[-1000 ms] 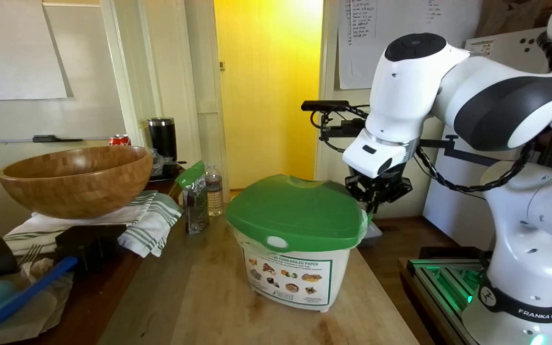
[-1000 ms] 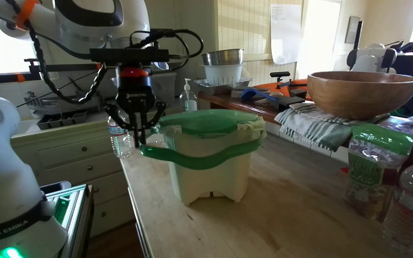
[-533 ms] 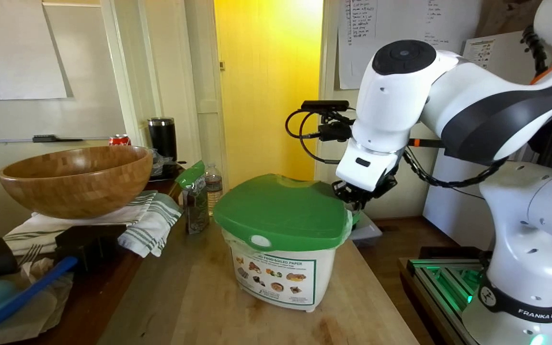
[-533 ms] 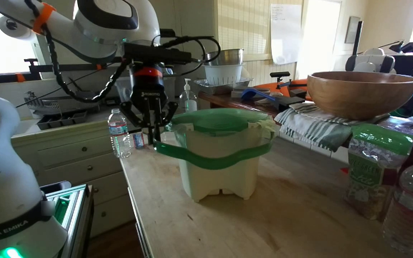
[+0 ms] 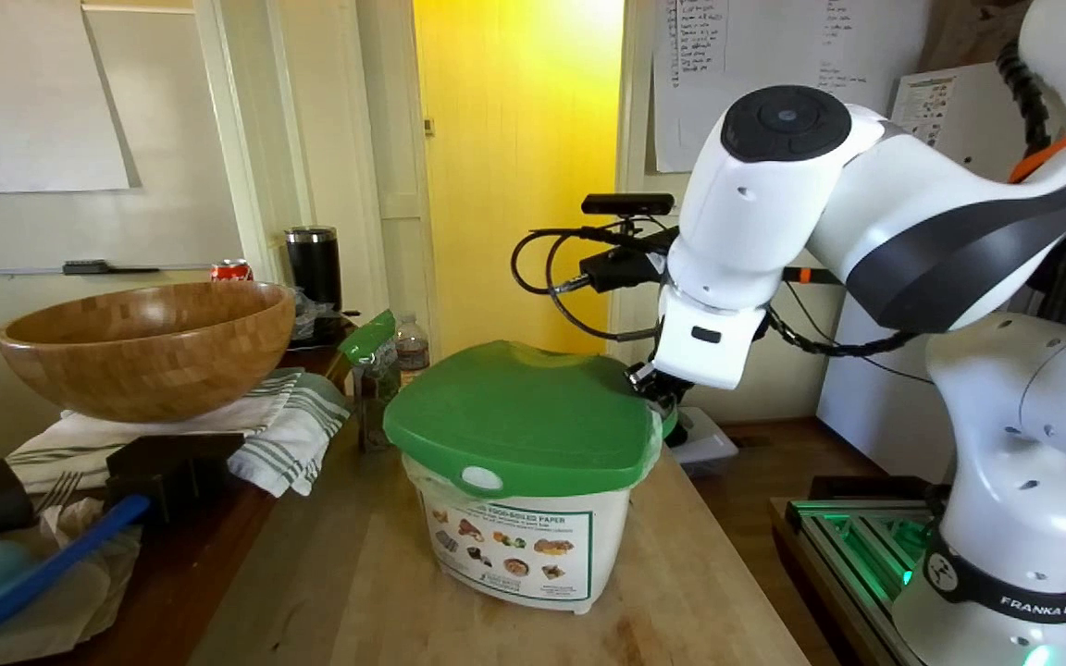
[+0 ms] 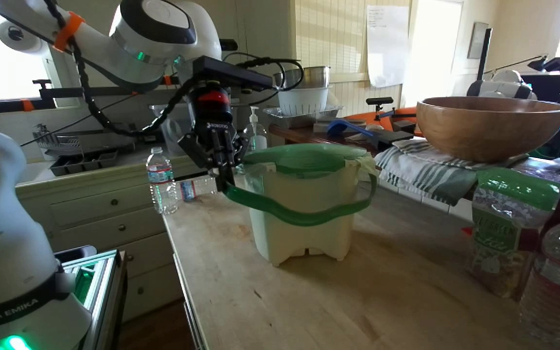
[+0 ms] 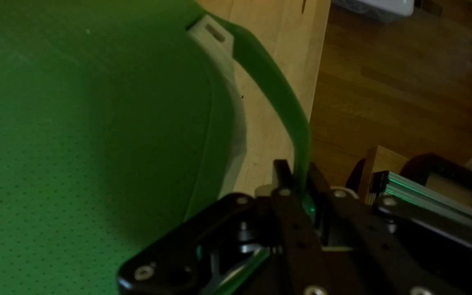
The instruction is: Push the bucket to the right
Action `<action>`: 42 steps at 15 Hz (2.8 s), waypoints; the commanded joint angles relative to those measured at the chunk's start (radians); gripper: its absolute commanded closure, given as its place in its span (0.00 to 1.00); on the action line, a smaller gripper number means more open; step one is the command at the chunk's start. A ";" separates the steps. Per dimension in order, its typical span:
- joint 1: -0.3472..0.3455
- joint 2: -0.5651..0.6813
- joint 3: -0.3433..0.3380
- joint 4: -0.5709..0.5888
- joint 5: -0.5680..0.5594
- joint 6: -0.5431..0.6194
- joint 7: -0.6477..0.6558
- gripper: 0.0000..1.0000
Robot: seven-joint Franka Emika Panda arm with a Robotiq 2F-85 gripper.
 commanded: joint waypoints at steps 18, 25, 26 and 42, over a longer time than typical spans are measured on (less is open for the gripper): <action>-0.018 -0.073 -0.041 -0.055 -0.109 0.062 -0.336 0.97; -0.050 -0.082 -0.042 -0.050 -0.109 0.057 -0.304 0.97; -0.053 -0.082 -0.041 -0.049 -0.107 0.053 -0.298 0.97; -0.051 -0.117 -0.009 -0.020 -0.077 0.018 -0.141 0.00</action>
